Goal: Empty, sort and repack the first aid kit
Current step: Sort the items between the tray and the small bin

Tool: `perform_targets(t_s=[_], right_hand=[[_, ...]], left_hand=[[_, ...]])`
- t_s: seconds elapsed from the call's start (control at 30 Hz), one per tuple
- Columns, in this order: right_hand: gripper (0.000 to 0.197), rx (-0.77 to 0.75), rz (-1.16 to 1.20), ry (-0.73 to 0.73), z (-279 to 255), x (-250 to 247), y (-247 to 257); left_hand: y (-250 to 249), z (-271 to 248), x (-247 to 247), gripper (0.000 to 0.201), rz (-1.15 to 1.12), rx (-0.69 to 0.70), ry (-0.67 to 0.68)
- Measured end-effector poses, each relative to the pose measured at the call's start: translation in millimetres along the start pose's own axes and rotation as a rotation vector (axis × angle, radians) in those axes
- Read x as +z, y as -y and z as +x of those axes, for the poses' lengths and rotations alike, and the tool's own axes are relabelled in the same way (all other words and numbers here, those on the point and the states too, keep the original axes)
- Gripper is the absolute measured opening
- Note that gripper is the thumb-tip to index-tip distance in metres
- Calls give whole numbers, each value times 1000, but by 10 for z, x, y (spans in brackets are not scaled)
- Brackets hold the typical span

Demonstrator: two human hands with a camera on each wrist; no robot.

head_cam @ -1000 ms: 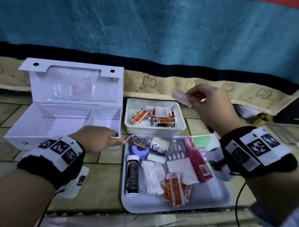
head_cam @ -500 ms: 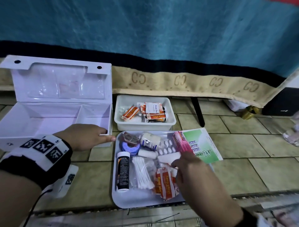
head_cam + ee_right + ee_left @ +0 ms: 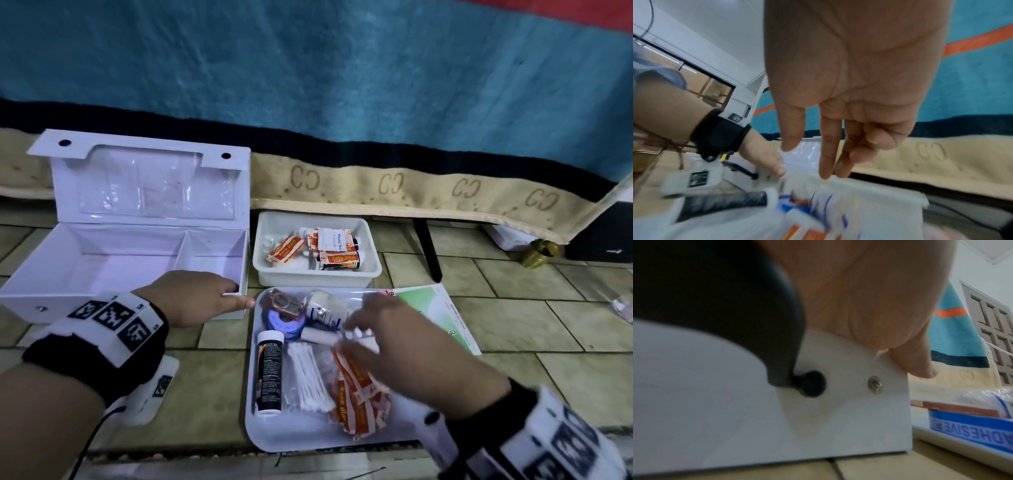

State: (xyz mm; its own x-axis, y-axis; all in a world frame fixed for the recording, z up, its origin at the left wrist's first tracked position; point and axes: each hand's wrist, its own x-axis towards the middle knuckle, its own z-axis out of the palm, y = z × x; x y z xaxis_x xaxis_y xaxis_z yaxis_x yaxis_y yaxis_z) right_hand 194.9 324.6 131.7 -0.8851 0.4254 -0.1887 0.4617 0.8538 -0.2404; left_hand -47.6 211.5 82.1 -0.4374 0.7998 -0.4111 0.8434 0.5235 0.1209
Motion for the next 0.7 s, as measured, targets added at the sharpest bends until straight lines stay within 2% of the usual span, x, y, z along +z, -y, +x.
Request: perform_targets(t_s=[0.1, 0.17, 0.27, 0.4, 0.5, 0.57, 0.63, 0.7], right_hand=[[26, -26, -96, -188, 457, -165, 25], [28, -79, -266, -206, 818, -188, 70], [34, -151, -422, -95, 1239, -154, 177], [42, -110, -497, 78, 1477, -49, 211], [42, -130, -589, 106, 1556, 4, 178], [43, -156, -494, 22, 1618, 5, 150], [41, -242, -379, -104, 1660, -4, 102], [26, -304, -181, -276, 1589, -49, 64]], left_hand=[[11, -3, 6, 46, 2, 20, -22], [21, -7, 6, 47, -5, 33, -31], [28, -11, 5, 50, -15, 52, -32], [41, 7, 25, 50, 5, 50, -46], [51, 21, 41, 53, 18, 43, -64], [53, 23, 47, 52, 11, 45, -65], [53, 26, 48, 50, 8, 54, -63], [52, 28, 48, 50, 11, 55, -62]])
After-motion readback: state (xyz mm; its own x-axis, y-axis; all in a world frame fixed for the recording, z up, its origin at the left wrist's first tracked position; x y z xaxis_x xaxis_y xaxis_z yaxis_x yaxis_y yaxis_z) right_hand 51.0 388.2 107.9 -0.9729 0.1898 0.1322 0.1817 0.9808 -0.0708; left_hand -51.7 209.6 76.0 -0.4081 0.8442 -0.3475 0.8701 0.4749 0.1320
